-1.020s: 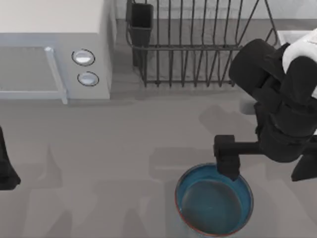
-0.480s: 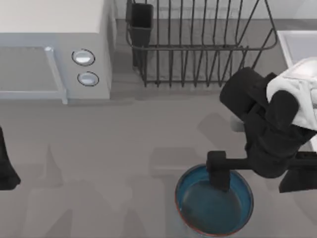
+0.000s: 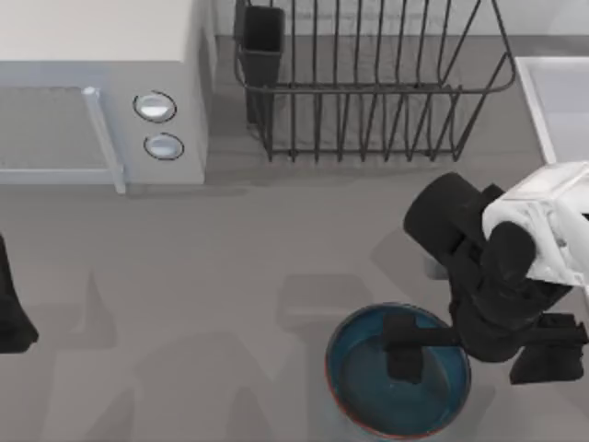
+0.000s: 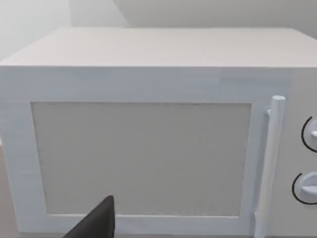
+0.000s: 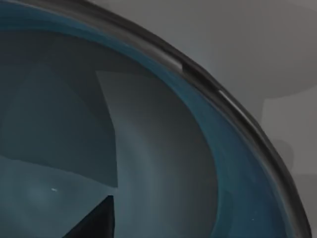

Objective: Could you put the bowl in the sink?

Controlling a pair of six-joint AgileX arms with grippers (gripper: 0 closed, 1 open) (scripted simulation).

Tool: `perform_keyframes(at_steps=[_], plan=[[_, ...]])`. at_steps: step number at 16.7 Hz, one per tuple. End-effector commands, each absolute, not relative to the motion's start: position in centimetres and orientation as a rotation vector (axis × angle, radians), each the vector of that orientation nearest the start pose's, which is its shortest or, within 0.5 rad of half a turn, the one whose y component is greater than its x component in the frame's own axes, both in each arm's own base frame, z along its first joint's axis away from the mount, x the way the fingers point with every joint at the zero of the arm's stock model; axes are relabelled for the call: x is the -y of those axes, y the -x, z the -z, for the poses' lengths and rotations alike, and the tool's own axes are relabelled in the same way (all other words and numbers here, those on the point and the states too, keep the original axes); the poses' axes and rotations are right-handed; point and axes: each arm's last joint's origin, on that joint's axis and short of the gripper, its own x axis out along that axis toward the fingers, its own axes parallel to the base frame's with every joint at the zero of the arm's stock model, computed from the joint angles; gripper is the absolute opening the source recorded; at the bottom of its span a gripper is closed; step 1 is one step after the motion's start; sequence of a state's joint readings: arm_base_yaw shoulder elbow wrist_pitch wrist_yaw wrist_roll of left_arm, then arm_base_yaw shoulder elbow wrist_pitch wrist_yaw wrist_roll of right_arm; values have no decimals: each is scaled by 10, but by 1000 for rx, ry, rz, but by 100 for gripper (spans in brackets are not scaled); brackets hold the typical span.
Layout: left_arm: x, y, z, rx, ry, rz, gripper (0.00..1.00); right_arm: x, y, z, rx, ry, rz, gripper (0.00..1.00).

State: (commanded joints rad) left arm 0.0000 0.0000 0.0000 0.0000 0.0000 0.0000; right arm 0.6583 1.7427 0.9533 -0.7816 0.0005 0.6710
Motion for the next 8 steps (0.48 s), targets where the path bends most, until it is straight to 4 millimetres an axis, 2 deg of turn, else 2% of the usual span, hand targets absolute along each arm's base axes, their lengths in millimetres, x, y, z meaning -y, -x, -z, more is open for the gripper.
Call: perform_keyframes(at_steps=[1, 8], plan=[[1, -106, -160, 0, 0, 0, 100, -176, -225, -129, -1571, -8, 8, 100], [1, -106, -160, 0, 0, 0, 100, -176, -225, -129, -1571, -8, 8, 47]])
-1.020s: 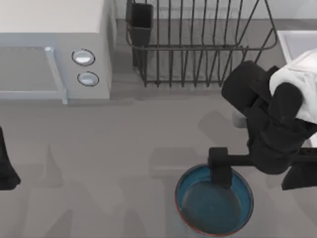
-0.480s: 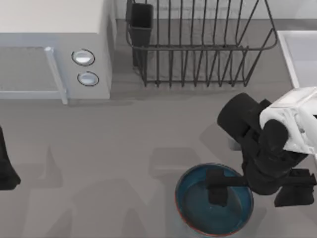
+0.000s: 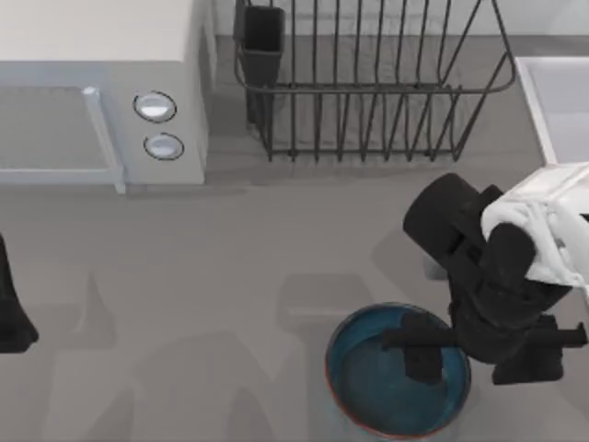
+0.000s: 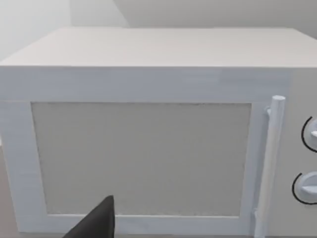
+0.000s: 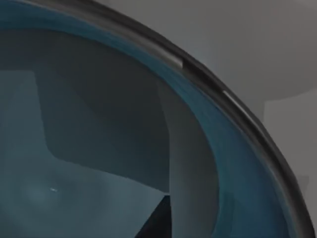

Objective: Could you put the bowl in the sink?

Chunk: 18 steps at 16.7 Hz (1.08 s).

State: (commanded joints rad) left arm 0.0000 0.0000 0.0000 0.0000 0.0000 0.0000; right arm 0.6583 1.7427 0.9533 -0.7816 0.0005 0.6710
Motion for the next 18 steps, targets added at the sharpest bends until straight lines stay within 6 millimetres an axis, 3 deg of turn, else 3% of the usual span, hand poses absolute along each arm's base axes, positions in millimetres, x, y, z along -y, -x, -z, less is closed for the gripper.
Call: perform_keyframes(at_steps=[6, 16, 18], plan=[[1, -106, -160, 0, 0, 0, 100, -176, -225, -129, -1571, -8, 8, 2], [1, -106, -160, 0, 0, 0, 100, -176, -226, -130, -1569, -8, 8, 0], [1, -106, -160, 0, 0, 0, 100, -179, -229, -139, -1565, -9, 4, 0]])
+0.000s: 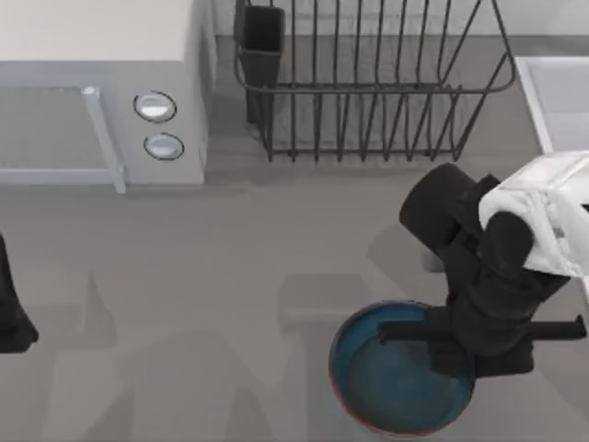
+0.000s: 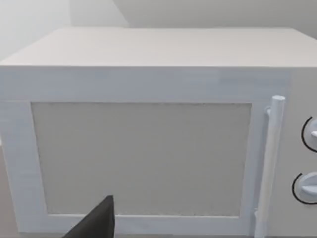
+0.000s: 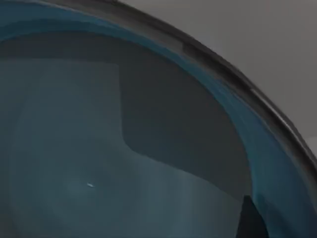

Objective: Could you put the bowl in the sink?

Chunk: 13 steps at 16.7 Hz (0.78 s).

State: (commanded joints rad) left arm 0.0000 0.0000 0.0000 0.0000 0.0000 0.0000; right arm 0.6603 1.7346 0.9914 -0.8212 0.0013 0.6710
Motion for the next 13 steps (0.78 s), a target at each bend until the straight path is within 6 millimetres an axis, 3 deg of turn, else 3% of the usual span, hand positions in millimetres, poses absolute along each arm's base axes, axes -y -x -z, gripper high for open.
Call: perform_keyframes(at_steps=[3, 10, 13], plan=[[1, -106, -160, 0, 0, 0, 100, -184, -234, -169, -1568, -9, 7, 0], [1, -106, -160, 0, 0, 0, 100, -179, -229, -263, -1584, 0, 17, 0], [1, -106, -160, 0, 0, 0, 100, -176, -226, -280, -1569, -9, 8, 0]])
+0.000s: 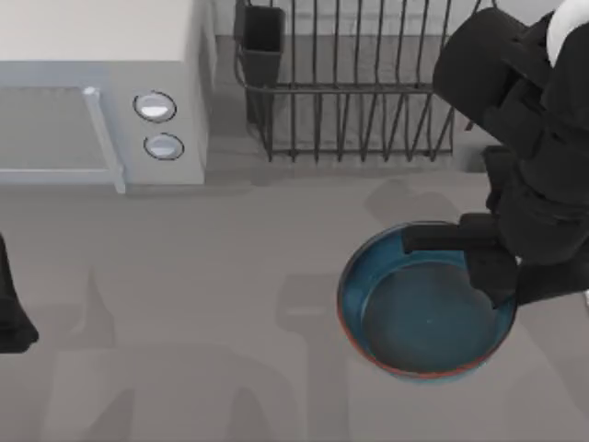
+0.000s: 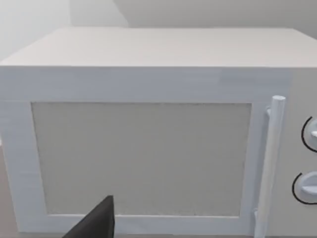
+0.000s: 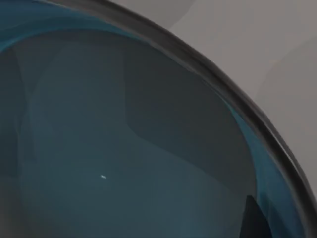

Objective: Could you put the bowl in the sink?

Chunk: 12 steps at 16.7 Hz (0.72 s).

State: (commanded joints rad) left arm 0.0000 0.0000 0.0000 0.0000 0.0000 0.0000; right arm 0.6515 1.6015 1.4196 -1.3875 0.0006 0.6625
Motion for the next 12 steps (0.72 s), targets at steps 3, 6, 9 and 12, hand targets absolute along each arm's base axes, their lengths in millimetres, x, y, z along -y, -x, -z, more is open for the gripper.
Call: perform_keyframes(at_steps=[3, 6, 9, 12], plan=[[1, -106, -160, 0, 0, 0, 100, -177, -225, -278, -1572, -5, 7, 0], [1, -106, -160, 0, 0, 0, 100, -175, -229, -281, -1551, -27, -24, 0], [1, -106, -160, 0, 0, 0, 100, -163, -248, -281, -1482, -104, -107, 0], [1, -106, -160, 0, 0, 0, 100, -137, -280, -275, -1351, -225, -174, 0]])
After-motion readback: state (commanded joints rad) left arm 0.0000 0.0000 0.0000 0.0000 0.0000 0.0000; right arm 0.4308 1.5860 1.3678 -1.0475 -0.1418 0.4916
